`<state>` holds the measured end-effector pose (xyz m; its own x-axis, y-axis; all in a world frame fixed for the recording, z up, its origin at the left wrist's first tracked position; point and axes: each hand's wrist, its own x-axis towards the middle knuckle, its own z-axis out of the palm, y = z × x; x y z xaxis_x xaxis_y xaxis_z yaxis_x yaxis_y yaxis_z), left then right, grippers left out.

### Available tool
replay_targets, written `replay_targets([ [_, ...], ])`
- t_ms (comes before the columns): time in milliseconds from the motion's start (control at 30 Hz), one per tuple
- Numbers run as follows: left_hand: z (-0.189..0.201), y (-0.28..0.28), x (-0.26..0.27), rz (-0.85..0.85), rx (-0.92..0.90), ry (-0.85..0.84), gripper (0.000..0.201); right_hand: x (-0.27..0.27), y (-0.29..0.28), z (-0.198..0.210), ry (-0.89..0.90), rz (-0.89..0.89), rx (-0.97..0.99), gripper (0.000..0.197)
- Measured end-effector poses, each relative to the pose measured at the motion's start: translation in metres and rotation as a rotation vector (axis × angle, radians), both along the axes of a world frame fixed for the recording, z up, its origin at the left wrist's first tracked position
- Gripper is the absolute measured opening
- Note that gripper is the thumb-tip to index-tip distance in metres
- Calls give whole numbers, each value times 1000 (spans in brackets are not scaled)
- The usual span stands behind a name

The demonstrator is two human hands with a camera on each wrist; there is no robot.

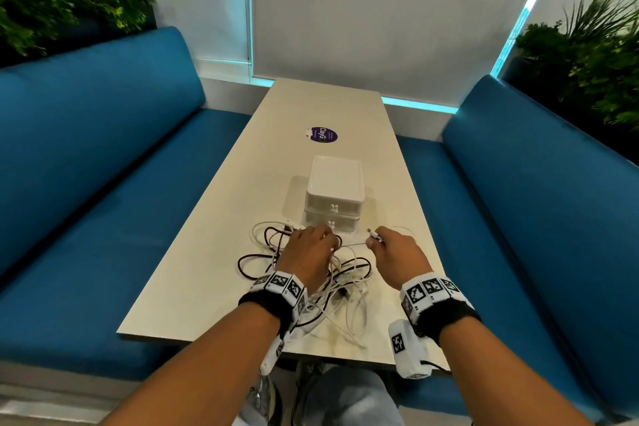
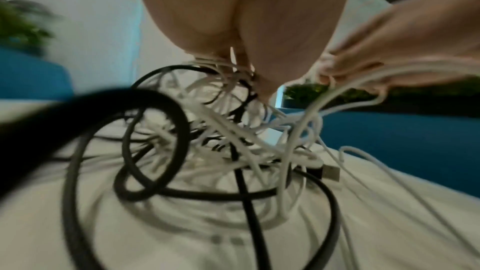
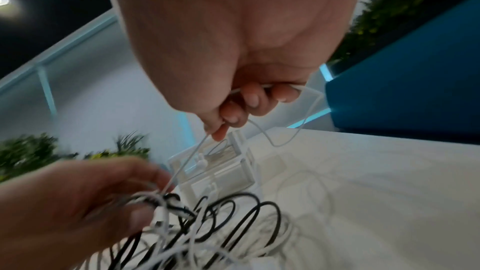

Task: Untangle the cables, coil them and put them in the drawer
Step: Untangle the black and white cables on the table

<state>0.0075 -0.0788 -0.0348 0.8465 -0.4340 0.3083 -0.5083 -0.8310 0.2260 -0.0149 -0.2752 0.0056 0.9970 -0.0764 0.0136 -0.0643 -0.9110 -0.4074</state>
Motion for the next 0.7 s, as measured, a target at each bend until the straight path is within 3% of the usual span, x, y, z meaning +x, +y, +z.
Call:
replay_targets([
  [100,-7,14,2,17,-69,76,34,1,-18,-5,63,-90,3,23],
  [333,0,7,-2,75,31,117,53,-3,-8,-10,67,-76,-10,22],
  [500,7,-9,2,41,-69,148,32,-3,0,-5,45,-31,89,22],
  [700,0,-20,-4,55,94,36,19,-6,-2,-1,10,-12,174,23],
])
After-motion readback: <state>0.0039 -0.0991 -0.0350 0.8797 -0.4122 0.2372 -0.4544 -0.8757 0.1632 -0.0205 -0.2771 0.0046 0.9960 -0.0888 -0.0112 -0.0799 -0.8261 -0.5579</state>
